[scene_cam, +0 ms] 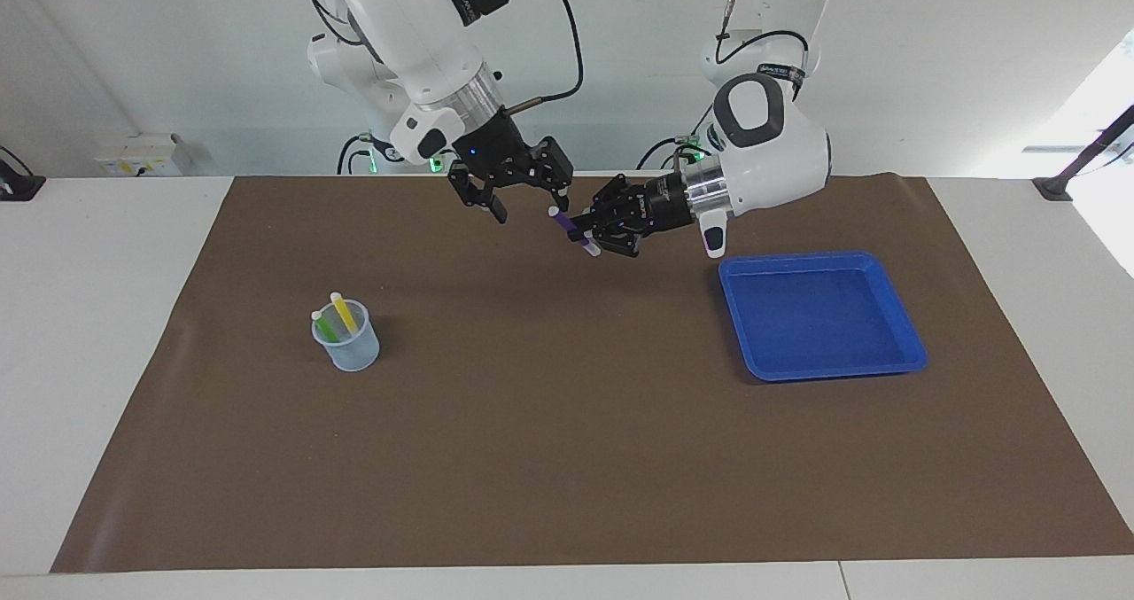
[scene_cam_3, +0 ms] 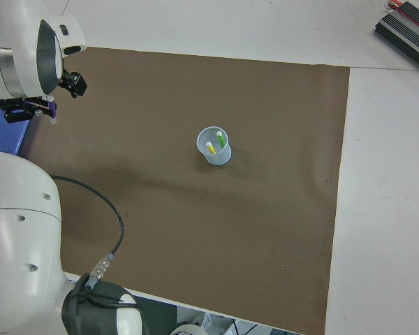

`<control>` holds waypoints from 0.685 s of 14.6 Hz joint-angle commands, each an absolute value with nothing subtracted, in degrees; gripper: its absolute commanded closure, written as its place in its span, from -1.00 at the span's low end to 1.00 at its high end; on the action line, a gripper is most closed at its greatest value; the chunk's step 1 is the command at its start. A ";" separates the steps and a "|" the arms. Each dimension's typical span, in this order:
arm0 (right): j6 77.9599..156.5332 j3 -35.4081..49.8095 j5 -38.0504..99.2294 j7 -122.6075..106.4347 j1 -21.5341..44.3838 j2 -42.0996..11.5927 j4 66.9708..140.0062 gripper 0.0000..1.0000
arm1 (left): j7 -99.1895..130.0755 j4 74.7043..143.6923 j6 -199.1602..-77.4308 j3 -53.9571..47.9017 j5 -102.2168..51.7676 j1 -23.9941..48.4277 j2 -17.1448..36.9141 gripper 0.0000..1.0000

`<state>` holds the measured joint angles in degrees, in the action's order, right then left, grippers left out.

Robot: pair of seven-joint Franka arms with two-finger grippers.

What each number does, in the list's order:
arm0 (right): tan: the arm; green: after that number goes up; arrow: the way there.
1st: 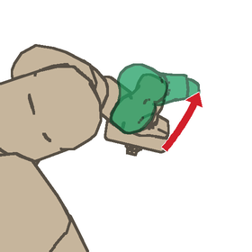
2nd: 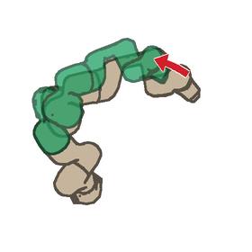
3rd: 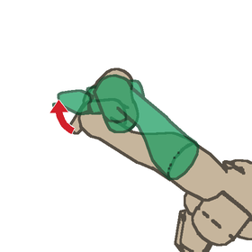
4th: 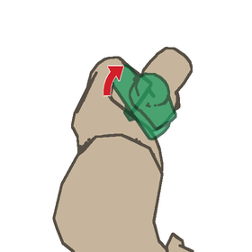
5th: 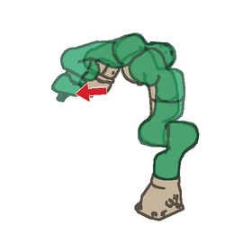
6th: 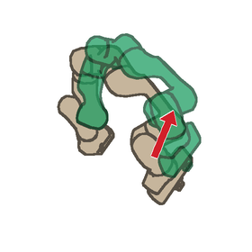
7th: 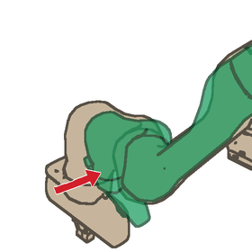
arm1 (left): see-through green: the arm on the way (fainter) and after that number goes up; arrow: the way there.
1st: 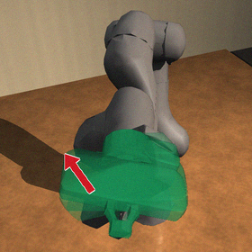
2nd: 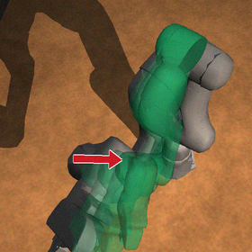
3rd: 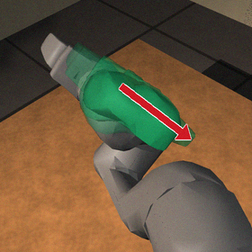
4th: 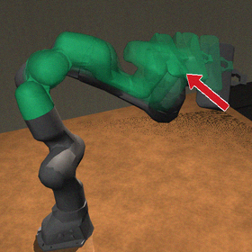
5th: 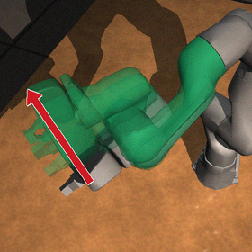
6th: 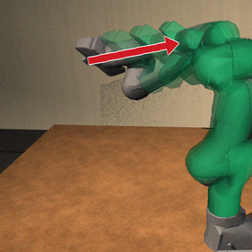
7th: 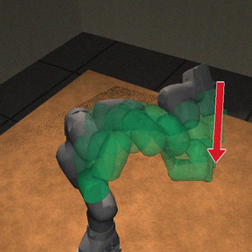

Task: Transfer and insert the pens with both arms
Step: 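Close the right gripper on the purple pen's free end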

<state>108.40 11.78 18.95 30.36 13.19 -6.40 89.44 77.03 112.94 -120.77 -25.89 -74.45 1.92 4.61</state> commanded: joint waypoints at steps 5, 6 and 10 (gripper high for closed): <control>112.06 11.87 21.62 30.94 15.12 -5.80 92.81 -0.82 | 76.46 114.61 -121.99 -25.66 -76.46 1.93 2.72 1.00; 112.15 11.87 21.62 31.02 15.20 -5.80 92.81 -0.55 | 76.46 114.61 -121.99 -25.66 -76.55 1.93 2.72 1.00; 112.41 11.78 21.62 31.03 15.12 -5.54 93.16 0.67 | 76.46 114.61 -122.08 -25.66 -77.25 1.93 2.72 1.00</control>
